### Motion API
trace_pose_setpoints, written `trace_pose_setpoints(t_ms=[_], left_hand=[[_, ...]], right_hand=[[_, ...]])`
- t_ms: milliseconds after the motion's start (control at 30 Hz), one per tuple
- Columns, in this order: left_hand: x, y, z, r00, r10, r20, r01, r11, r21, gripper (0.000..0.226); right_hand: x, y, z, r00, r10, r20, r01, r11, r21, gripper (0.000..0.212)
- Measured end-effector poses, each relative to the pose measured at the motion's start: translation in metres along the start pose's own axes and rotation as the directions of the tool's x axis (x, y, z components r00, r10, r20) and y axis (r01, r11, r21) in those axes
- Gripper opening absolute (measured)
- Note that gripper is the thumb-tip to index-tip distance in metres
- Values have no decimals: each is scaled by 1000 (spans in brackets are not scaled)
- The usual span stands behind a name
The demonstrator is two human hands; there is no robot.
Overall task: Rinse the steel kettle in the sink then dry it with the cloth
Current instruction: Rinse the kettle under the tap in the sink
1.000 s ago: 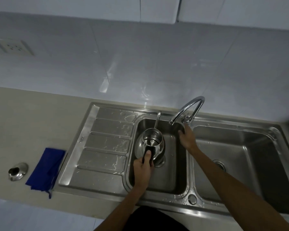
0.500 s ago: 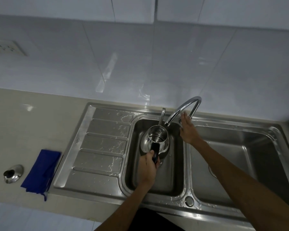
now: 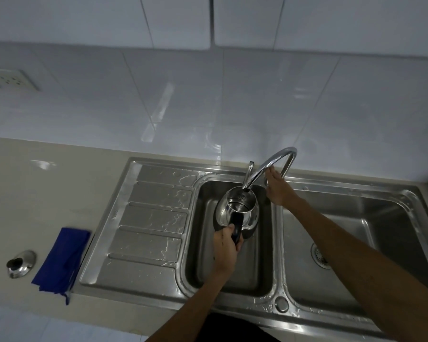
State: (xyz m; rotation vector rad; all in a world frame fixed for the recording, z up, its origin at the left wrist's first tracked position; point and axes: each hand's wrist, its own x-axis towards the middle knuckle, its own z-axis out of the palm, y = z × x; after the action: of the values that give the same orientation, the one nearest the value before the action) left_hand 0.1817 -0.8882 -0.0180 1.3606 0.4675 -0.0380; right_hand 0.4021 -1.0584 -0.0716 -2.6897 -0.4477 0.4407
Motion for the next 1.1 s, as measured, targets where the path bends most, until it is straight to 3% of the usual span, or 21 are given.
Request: trace_pose_setpoints(t_ms=[200, 267, 367, 433, 467, 533, 567, 633, 767, 1100], left_hand=[[6, -8, -1, 1000, -9, -13, 9, 1000, 15, 38], [7, -8, -1, 1000, -23, -20, 23, 1000, 18, 38], [9, -7, 0, 999, -26, -27, 27, 999, 21, 41], [10, -6, 2, 998, -48, -39, 48, 999, 4, 40], [10, -5, 3, 998, -55, -43, 54, 999, -3, 39], [10, -5, 5, 998, -42, -40, 42, 999, -1, 40], [10, -5, 7, 999, -31, -36, 31, 1000, -5, 40], [9, -5, 10, 999, -15, -30, 14, 1000, -23, 38], [9, -5, 7, 999, -31, 7, 31, 998, -46, 34], [22, -1, -16, 973, -101, 208, 88, 994, 70, 36]], right_hand=[[1, -4, -3, 1000, 14, 0, -14, 999, 44, 80], [-11, -16, -4, 995, 54, -87, -39, 986, 165, 69], [-35, -33, 8, 935, 264, -237, -142, 891, 432, 43], [-45, -35, 26, 901, 423, -96, -281, 739, 612, 30], [-51, -36, 36, 871, 483, 95, -393, 567, 724, 37], [-60, -37, 57, 772, 410, 485, -576, 130, 807, 60], [-63, -37, 67, 751, 340, 566, -602, -1, 798, 69], [-65, -39, 78, 747, 297, 594, -584, -131, 801, 77], [-62, -52, 75, 740, 325, 588, -544, -224, 808, 76], [-48, -52, 74, 694, 406, 595, -539, -255, 803, 84]])
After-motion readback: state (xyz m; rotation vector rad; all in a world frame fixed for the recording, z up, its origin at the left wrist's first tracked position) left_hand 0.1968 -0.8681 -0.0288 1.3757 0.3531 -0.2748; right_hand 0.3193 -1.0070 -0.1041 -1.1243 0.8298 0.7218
